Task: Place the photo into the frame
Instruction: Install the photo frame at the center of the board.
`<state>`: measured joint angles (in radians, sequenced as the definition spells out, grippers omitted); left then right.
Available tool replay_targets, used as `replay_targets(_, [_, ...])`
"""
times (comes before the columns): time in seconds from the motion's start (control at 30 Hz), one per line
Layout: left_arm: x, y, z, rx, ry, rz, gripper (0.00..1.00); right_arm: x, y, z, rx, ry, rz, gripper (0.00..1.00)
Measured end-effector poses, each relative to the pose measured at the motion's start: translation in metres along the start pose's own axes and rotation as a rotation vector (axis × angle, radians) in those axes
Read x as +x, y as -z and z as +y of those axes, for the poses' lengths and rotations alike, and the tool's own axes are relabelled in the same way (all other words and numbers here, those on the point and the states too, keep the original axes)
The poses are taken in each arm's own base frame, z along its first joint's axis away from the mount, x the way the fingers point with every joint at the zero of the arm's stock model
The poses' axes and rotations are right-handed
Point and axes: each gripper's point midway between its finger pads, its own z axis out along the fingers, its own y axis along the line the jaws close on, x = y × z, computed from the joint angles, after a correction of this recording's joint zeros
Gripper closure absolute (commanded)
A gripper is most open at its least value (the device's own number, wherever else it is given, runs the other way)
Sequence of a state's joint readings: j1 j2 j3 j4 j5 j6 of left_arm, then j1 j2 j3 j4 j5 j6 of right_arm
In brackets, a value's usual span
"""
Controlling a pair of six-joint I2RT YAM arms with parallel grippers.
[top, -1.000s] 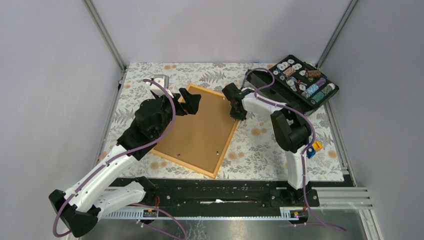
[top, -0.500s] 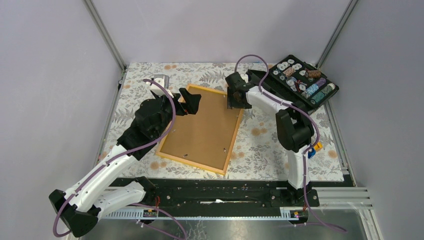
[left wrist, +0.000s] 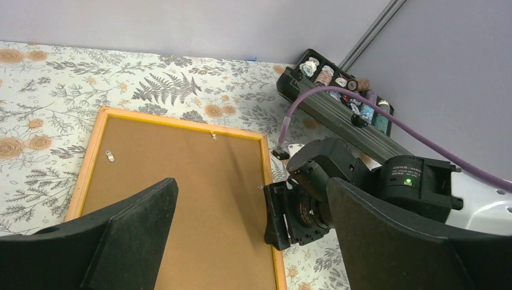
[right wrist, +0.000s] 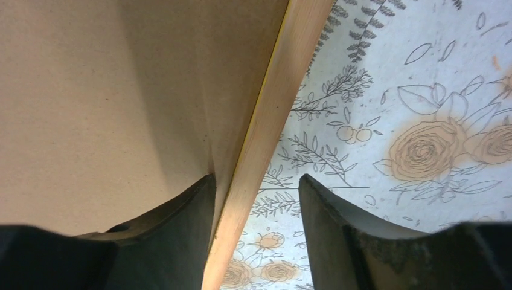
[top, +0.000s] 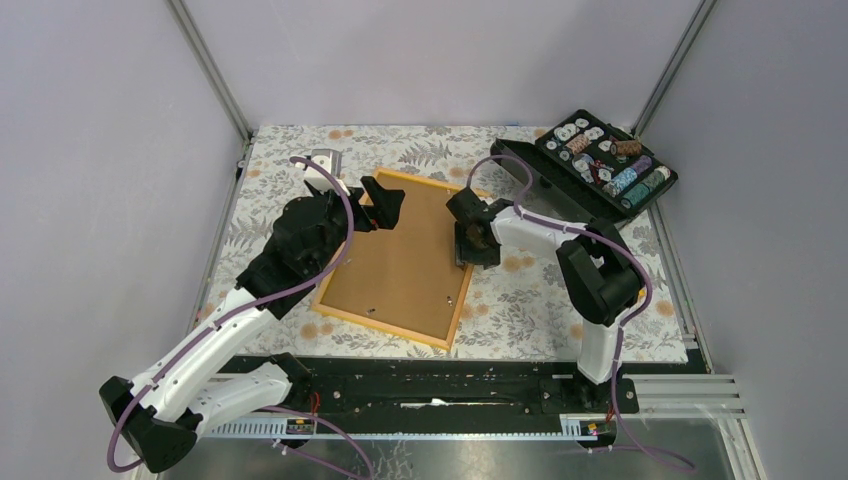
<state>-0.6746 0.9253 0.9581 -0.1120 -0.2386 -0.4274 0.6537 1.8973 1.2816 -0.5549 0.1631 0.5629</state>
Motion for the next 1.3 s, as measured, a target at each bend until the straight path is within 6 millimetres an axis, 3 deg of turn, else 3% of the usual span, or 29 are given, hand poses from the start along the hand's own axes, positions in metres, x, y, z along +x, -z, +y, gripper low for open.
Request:
replay_targets(0.33, [0.000,0.000,-0.001,0.003,0.001,0.001,0.02,-0.005,-0.005,0.001,-0.011,0.026,-0.028,0.79])
replay_targets(0.5, [0.000,0.000,-0.001,0.003,0.001,0.001,0.02,-0.033,-0.013,-0.001,0.065,0.085,-0.078,0.90])
replay_targets(0.6, [0.001,0.000,0.000,0.002,0.000,0.003,0.02,-0.052,-0.018,0.001,0.093,0.136,-0.112,0.91])
replay_targets(0.67, [0.001,-0.001,0.000,0.001,0.000,0.004,0.01,-0.061,-0.020,0.002,0.109,0.169,-0.128,0.87])
replay_targets(0.8, [0.002,-0.002,0.001,-0.002,-0.001,0.008,0.02,-0.072,-0.021,0.003,0.128,0.204,-0.137,0.53])
replay_targets(0.93, [0.002,-0.002,0.002,-0.006,-0.001,0.006,0.01,-0.071,-0.008,0.005,0.107,0.204,-0.130,0.35])
replay_targets(1.07, [0.001,-0.002,0.003,-0.009,-0.001,0.005,0.02,-0.065,0.017,0.013,0.028,0.173,-0.141,0.29])
replay_targets(1.17, [0.001,-0.002,0.004,-0.011,0.000,0.004,0.02,-0.051,0.032,0.018,-0.022,0.158,-0.138,0.29])
replay_targets(1.3, [0.001,-0.002,0.004,-0.011,0.000,0.004,0.02,-0.018,0.031,0.024,-0.053,0.164,-0.083,0.33])
